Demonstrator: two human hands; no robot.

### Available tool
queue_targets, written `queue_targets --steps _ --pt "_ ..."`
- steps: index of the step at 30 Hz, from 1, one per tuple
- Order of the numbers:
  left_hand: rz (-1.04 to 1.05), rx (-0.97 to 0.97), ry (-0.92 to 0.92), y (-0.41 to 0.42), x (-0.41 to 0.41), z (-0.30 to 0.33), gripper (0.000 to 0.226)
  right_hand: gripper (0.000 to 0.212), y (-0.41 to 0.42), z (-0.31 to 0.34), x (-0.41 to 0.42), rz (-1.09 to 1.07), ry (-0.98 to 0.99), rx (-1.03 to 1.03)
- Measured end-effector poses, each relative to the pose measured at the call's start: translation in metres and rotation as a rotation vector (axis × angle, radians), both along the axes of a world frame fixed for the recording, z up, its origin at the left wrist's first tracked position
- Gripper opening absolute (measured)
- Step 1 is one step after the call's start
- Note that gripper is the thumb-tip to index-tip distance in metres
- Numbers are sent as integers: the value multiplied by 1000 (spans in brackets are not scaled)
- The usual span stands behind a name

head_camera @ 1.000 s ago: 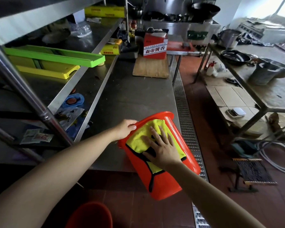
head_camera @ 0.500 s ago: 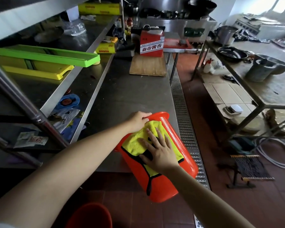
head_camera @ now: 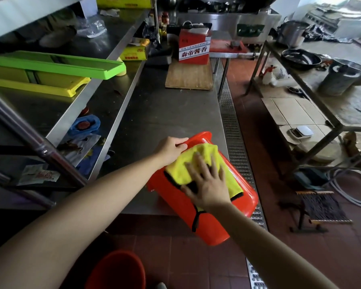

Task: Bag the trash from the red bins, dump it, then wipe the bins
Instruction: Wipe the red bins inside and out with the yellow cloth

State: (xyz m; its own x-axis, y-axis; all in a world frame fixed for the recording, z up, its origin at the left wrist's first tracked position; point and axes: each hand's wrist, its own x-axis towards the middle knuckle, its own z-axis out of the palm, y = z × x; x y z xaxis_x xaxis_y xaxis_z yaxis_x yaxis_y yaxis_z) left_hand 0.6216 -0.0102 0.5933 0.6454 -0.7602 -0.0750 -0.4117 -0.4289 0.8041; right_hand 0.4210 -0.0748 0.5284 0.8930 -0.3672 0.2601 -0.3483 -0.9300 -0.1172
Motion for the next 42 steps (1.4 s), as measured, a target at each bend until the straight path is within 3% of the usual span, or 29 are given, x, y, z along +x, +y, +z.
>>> queue_targets --steps 3,6,10,15,18,22,28,31,33,39,42 --pt "-55 58 -150 2 3 9 38 72 26 -17 -5 266 90 -262" --pt "-91 93 -250 4 2 14 38 70 20 -14 -5 307 100 -293" --pt "-125 79 -340 10 -3 16 36 69 -24 9 2 225 33 -83" --pt "-141 68 -393 19 -6 19 35 70 -84 29 17 58 51 398" --pt "-133 81 -398 22 -7 19 36 69 -84 29 21 -3 14 486" --pt "-141 96 -417 25 -8 19 34 69 -40 11 8 2 -64 259" --pt "-139 103 -429 28 -12 21 35 45 18 -16 -17 271 -26 -141" --pt "-129 127 -442 27 -15 23 36 61 17 -18 -22 359 4 -200" --pt "-126 132 -438 25 -16 25 36 66 -2 -10 -23 308 -7 -108" --pt "-111 179 -393 28 -15 26 38 69 -60 6 -27 -38 -114 507" --pt "-97 174 -394 25 -15 25 38 72 -33 1 -25 -162 -42 397"
